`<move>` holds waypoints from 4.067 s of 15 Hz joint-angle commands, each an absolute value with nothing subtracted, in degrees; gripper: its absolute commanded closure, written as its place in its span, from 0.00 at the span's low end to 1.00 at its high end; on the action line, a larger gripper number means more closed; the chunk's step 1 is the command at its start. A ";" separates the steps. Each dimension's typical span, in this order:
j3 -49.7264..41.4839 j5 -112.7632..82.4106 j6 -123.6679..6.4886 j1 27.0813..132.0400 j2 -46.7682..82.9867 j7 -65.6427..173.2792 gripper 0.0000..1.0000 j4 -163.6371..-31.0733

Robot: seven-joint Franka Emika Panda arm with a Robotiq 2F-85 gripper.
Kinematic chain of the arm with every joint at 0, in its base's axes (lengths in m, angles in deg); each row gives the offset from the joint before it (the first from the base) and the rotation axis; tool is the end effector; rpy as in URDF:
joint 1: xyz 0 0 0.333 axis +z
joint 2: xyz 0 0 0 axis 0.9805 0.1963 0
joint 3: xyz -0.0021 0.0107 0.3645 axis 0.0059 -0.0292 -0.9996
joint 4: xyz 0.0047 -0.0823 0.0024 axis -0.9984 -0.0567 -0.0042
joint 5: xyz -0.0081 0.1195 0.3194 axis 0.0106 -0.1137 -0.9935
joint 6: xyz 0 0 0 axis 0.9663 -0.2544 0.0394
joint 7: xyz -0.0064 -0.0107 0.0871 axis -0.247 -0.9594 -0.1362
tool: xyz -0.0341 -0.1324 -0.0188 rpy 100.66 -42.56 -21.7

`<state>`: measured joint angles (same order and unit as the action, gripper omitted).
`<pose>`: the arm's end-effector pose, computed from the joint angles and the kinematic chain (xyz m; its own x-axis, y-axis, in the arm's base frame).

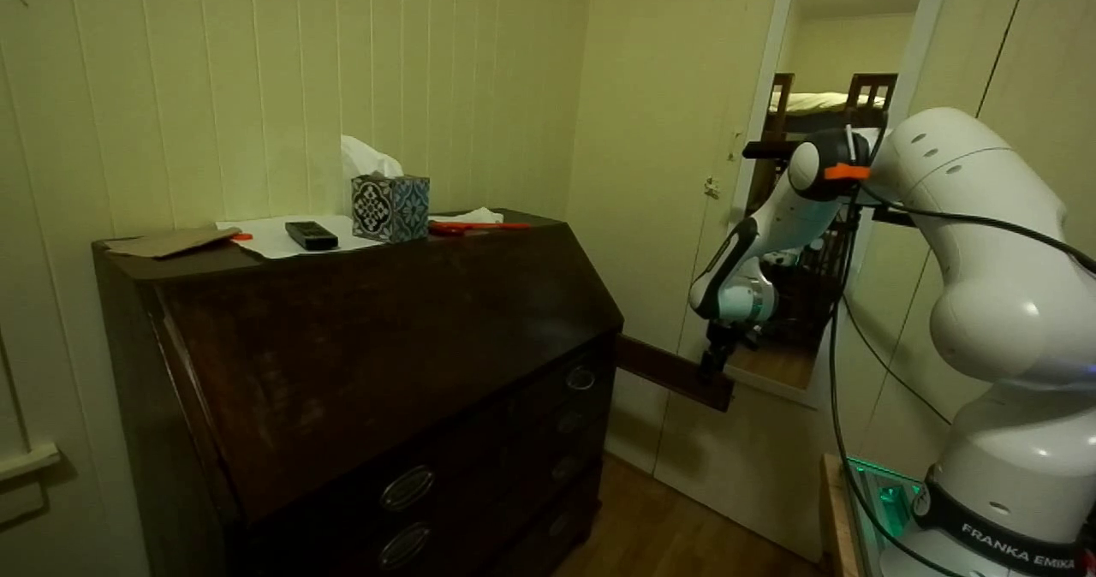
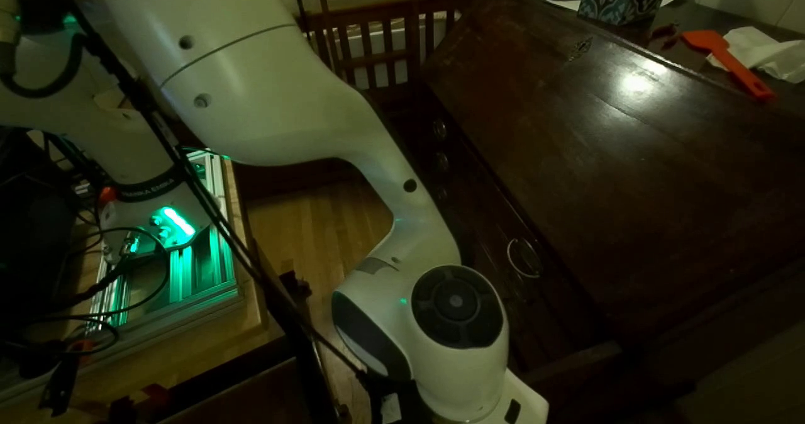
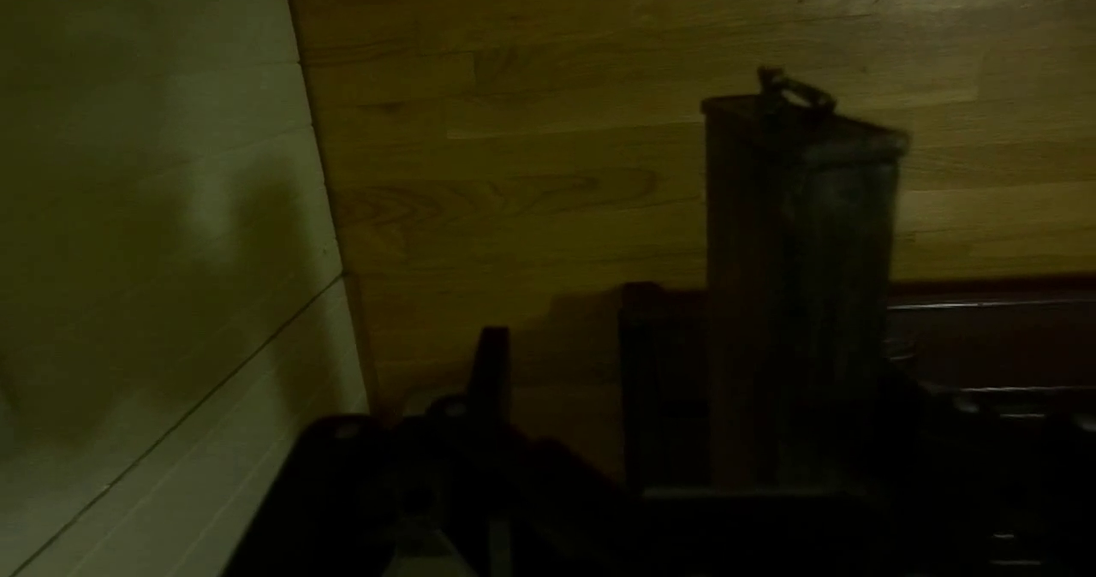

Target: Push in the wooden board

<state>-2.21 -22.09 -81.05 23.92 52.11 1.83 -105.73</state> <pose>0.3329 -0.5782 0.1254 0.9681 -0.2475 0.0392 -0.2504 -0.9620 0.1093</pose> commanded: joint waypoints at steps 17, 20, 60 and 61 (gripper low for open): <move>-8.30 -19.45 -79.93 18.92 48.46 -3.94 0.41 -109.76; -9.13 -19.52 -79.60 17.93 47.55 -4.73 0.49 -110.53; -20.75 -23.01 -79.19 14.12 44.27 -8.00 0.94 -115.40; -20.76 -22.78 -80.16 14.11 44.63 -8.25 0.94 -115.37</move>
<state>-14.11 -20.12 -80.40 13.73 45.54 -5.03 -112.77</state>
